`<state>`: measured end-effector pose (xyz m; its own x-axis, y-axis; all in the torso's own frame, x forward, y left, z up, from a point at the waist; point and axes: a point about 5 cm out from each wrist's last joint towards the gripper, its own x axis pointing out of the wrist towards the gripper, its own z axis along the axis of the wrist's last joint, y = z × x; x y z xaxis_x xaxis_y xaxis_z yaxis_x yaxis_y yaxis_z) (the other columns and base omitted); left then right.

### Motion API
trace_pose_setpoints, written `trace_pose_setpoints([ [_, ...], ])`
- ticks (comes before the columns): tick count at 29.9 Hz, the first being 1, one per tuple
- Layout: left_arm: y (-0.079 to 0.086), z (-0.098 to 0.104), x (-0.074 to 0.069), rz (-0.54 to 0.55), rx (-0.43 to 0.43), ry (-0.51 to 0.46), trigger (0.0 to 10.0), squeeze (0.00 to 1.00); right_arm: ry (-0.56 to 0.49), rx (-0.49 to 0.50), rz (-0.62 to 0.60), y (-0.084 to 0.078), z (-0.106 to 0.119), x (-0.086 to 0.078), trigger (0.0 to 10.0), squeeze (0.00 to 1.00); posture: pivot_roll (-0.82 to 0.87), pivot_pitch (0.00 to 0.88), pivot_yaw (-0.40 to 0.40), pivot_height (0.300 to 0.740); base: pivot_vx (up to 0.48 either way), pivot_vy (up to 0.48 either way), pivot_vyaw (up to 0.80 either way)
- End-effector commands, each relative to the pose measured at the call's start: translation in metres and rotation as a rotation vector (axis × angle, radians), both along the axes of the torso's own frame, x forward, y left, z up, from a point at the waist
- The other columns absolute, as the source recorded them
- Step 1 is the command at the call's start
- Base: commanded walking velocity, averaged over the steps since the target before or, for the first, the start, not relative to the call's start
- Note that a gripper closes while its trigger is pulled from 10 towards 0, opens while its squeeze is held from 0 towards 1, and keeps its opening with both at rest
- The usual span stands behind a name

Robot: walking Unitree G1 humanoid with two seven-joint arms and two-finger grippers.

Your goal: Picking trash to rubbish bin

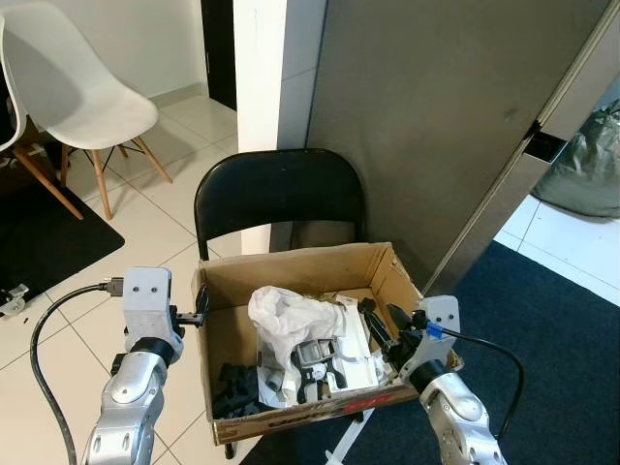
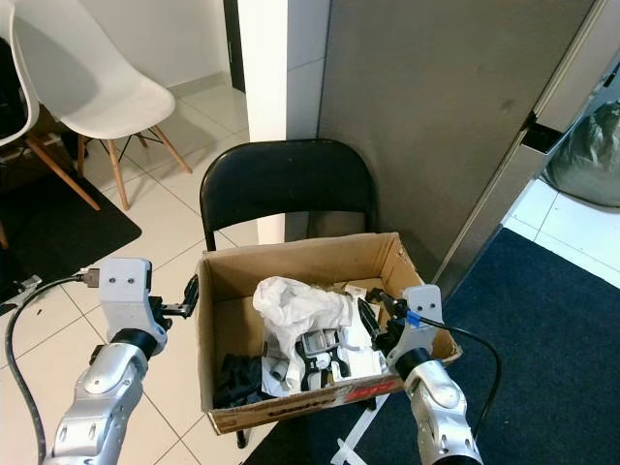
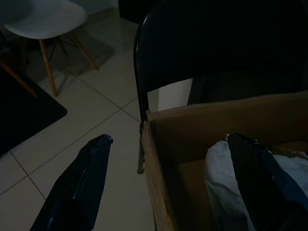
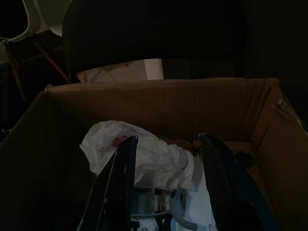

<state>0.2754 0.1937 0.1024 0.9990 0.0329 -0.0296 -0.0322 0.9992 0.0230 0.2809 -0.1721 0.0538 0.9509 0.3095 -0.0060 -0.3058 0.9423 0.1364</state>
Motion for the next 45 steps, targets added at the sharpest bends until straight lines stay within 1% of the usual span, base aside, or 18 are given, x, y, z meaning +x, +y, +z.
trace_pose_setpoints([
  [1,-0.0047,-0.0051,-0.0022,-0.014,-0.017,0.023,10.0,0.0,0.018,0.002,-0.007,-0.0007,-0.0029,-0.0044,10.0,0.0,0.0,0.09,-0.059,0.74,0.0,0.0,0.0],
  [6,-0.0064,-0.004,-0.0018,-0.013,-0.021,0.02,10.0,0.0,0.031,-0.005,-0.017,-0.004,-0.0041,-0.0057,10.0,0.0,0.01,0.089,-0.06,0.74,-0.235,0.0,0.0],
  [12,-0.0048,-0.0039,-0.002,-0.02,-0.019,0.021,10.0,0.0,0.024,-0.008,-0.012,-0.0002,-0.0015,-0.003,10.0,0.0,0.0,0.092,-0.066,0.74,-0.291,0.0,0.0],
  [17,-0.0047,-0.0032,-0.0017,-0.01,-0.023,0.015,10.0,0.0,0.03,-0.016,-0.006,-0.0026,-0.0023,-0.005,10.0,0.0,0.01,0.091,-0.067,0.74,-0.291,0.0,0.0],
  [19,-0.0074,-0.003,-0.0026,-0.021,-0.022,0.017,10.0,0.0,0.035,-0.016,-0.021,-0.006,-0.0021,-0.0042,10.0,0.0,0.01,0.092,-0.067,0.74,-0.291,0.0,0.0],
  [27,-0.0062,-0.0036,-0.0008,-0.023,-0.015,0.017,10.0,0.0,0.029,-0.018,-0.022,-0.0048,-0.0004,-0.0039,10.0,0.0,0.0,0.089,-0.068,0.74,-0.263,0.0,0.0],
  [30,-0.0057,-0.0033,0.0001,-0.015,-0.002,0.02,10.0,0.0,0.032,-0.026,-0.017,-0.0049,-0.0012,-0.005,10.0,0.0,0.01,0.088,-0.067,0.74,0.0,0.0,0.0],
  [36,-0.0069,-0.0042,-0.0017,-0.024,0.0,0.022,10.0,0.0,0.037,-0.025,-0.019,-0.0039,-0.0013,-0.0042,10.0,0.0,0.0,0.089,-0.065,0.74,0.0,0.0,0.0],
  [45,-0.0049,-0.0021,0.0007,-0.002,0.001,0.007,10.0,0.0,0.04,-0.027,-0.012,-0.0011,-0.0019,-0.0037,10.0,0.0,0.01,0.088,-0.067,0.74,0.0,0.0,0.0],
])
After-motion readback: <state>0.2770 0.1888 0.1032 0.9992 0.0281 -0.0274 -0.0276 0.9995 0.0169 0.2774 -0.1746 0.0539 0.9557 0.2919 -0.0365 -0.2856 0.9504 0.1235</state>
